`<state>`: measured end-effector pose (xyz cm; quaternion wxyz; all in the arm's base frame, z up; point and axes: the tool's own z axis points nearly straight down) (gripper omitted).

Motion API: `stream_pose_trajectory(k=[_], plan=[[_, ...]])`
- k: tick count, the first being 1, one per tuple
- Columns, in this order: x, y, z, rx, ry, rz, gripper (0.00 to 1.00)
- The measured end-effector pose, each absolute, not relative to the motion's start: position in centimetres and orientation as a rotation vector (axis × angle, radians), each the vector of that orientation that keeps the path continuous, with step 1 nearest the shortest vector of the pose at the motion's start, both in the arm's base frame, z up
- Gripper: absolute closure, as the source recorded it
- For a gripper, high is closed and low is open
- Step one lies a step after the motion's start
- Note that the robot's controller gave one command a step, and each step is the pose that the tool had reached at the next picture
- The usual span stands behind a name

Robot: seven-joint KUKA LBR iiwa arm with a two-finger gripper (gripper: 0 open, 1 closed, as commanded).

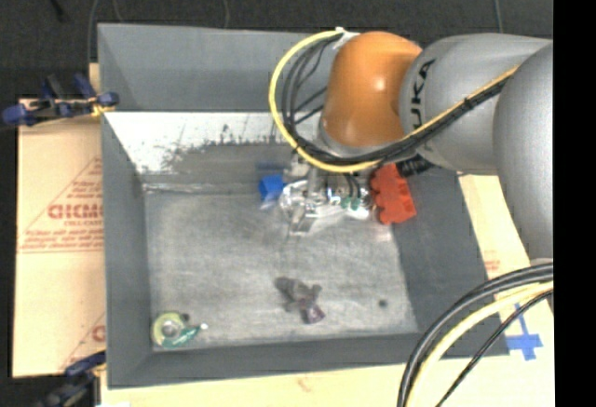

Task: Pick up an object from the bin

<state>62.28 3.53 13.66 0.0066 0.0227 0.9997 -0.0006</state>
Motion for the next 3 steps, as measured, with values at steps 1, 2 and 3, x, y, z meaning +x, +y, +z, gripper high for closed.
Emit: stream_pose_trajectory(k=[1,2,3], plan=[[64.6,6.0,19.0,0.224,3.123,0.006,0.0],[60.7,0.3,12.6,0.083,3.144,-0.005,0.0],[62.1,1.4,20.8,-0.89,3.003,-0.004,0.0]])
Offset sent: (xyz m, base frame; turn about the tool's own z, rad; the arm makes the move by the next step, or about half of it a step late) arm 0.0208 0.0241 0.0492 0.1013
